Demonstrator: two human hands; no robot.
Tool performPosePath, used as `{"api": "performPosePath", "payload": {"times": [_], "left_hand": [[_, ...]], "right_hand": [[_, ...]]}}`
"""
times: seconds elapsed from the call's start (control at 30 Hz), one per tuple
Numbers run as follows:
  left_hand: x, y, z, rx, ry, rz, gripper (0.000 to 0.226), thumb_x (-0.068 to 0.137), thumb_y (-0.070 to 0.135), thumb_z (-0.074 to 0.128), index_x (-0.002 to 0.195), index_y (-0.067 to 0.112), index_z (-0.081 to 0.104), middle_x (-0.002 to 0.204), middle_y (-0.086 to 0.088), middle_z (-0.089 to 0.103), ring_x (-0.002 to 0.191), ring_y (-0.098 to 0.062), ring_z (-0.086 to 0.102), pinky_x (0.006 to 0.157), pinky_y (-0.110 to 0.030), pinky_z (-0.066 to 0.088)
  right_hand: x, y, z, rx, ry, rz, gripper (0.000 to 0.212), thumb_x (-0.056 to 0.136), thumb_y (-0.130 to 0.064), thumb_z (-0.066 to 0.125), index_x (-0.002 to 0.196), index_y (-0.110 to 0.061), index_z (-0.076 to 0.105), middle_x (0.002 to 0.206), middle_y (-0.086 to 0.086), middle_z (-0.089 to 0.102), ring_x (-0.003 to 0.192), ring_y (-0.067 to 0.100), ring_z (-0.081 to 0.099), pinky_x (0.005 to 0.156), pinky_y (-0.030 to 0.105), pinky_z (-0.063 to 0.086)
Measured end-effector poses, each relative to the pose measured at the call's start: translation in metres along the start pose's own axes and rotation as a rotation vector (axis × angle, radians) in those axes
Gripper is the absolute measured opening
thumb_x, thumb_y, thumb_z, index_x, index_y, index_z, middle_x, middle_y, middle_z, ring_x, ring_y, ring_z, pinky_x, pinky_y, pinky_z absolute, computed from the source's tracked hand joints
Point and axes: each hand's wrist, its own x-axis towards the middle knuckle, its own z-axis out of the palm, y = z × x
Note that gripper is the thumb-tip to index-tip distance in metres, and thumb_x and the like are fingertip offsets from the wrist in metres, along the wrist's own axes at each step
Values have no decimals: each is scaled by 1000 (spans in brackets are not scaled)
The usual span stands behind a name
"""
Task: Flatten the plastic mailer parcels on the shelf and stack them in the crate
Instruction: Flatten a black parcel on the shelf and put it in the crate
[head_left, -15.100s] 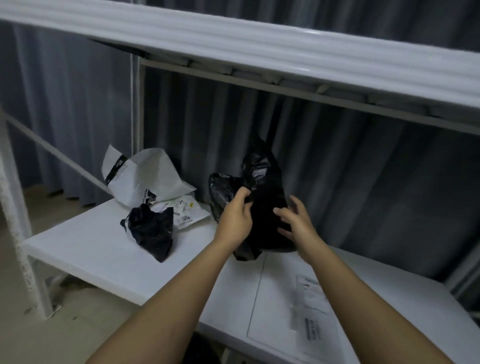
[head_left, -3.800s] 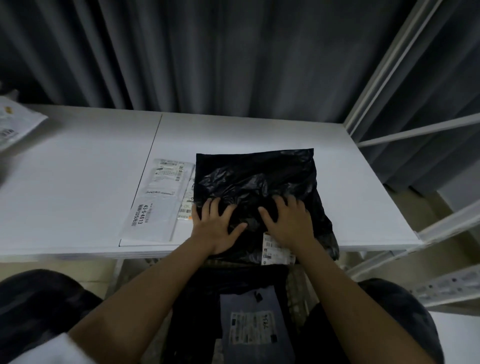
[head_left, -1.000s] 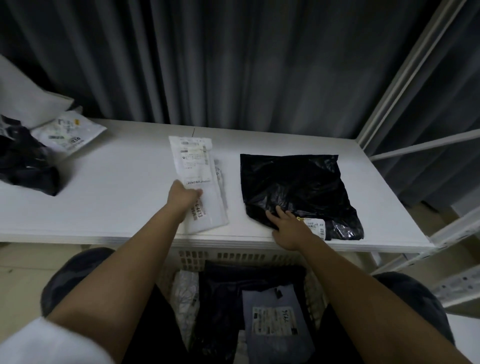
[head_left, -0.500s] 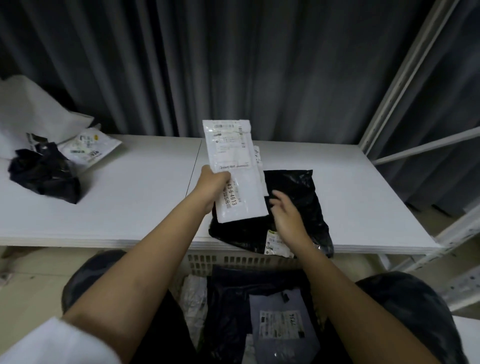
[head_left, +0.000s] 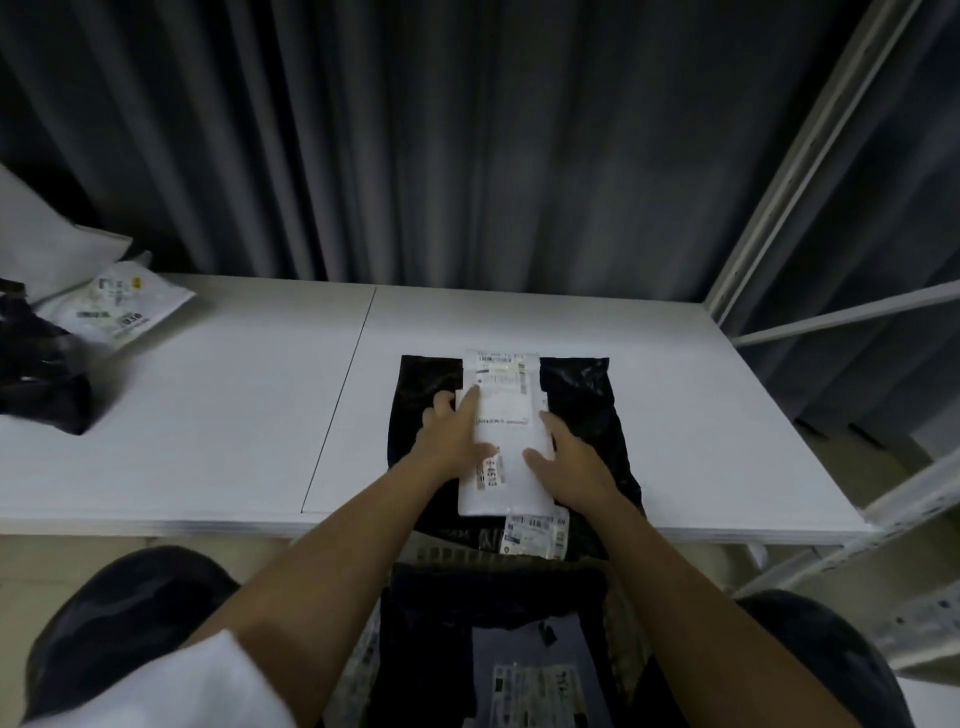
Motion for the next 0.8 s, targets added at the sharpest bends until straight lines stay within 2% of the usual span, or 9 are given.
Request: {"api": "performPosePath", "payload": {"times": [0.07,0.13,0.17,0.23,0.33,0.43,0.6,0.8], "left_hand": [[8,-2,-3,295,-86,7,96,85,46,65,152,34,-2,157,-11,-19,144,-39,-10,113,-57,9],[18,-3,-11,465,-226,18,111,77,60,68,148,42,-16,150,-5,-39,137,-39,-34,108,-67,-6],[24,-4,-15,523,-297,2,119,71,65,70,145,44,-21,146,-4,-45,133,-40,-39,104,-71,-9],[32,-4,-19,582,-399,-49,129,63,68,73,141,46,-27,142,-3,-49,129,-42,-42,100,-76,-9],[42,-8,-15,568,-468,-82,131,61,70,73,138,49,-30,142,-2,-49,131,-42,-40,102,-77,-2],[49,-25,-12,440,-510,-76,130,59,68,75,135,54,-29,145,0,-46,133,-41,-38,107,-73,7],[52,-32,-9,397,-535,-71,128,58,69,75,136,58,-25,149,3,-40,134,-37,-37,105,-74,-3],[53,-32,-7,361,-528,-88,126,59,66,77,136,58,-23,149,4,-40,134,-35,-38,106,-72,-4]], "right_hand": [[13,3,-7,-395,-75,-13,88,87,-57,55,152,-36,1,154,14,19,138,38,21,108,47,30],[28,1,-15,-564,-143,-59,108,74,-72,61,149,-44,-12,159,10,-10,143,41,-9,113,58,6],[37,0,-18,-594,-192,-74,116,67,-77,63,146,-48,-16,158,6,-23,141,41,-22,111,62,-5],[51,0,-21,-622,-295,-73,126,57,-79,68,143,-51,-20,152,3,-36,135,40,-36,106,68,-15],[68,1,-18,-592,-419,-26,129,54,-75,73,141,-54,-19,150,2,-40,133,42,-38,103,71,-17],[77,6,-18,-510,-491,5,126,55,-73,75,138,-59,-20,150,0,-40,135,42,-35,104,73,-11],[85,14,-14,-513,-537,25,126,54,-75,73,136,-61,-21,150,-4,-39,135,39,-37,105,73,-10],[90,14,-12,-500,-536,34,126,54,-73,75,137,-60,-20,151,-3,-38,135,39,-36,105,73,-9]]}}
